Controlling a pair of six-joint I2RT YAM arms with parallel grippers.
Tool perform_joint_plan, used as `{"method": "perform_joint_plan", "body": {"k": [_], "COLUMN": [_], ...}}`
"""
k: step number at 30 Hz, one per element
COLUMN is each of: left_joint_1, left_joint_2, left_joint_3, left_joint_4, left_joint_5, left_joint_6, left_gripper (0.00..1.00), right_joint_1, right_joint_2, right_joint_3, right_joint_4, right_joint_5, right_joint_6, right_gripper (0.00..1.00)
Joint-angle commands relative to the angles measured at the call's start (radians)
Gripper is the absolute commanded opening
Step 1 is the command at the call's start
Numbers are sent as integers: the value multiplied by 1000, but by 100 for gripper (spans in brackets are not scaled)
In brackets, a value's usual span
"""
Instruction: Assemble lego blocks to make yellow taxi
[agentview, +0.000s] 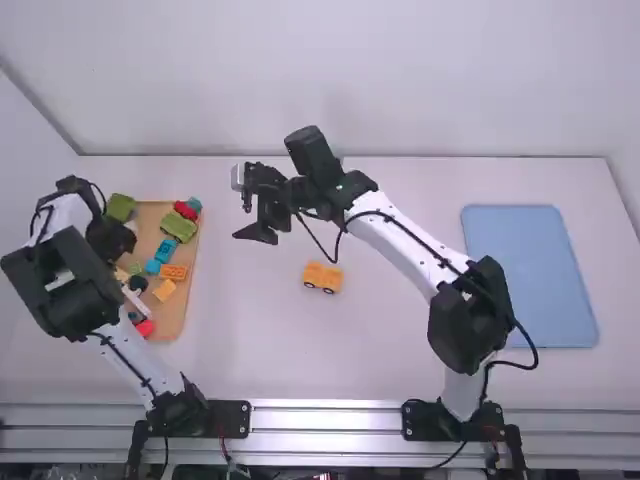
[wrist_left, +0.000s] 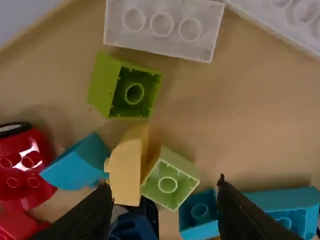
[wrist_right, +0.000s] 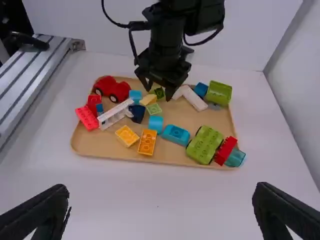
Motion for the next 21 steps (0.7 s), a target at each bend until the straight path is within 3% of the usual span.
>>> {"method": "perform_joint_plan", "body": {"k": [1,3,6,13,21], "left_joint_1": [4,4,4,25,77], "left_joint_2": [12,12,12,12,12], "left_joint_3": [-19,-32,-49,-63,-95], "left_joint_4": [3,18,27,3,49], "left_joint_5": [-4,-4,-16,-76,40], "left_joint_6": [0,0,-8,-56,21], "left_gripper": [52,40,34,40,33], "right_joint_1": [-4,-4,-4,-5,-6], "right_joint_2": [7,7,7,7,7], "right_joint_3": [38,38,38,38,38], "right_joint_4": [0,-4,-5,-2,-4], "right_joint_5": [-7,-7,-6,-6,-7], "right_joint_6": [6,6,5,5,5], "right_gripper": [98,98,98,98,98]}}
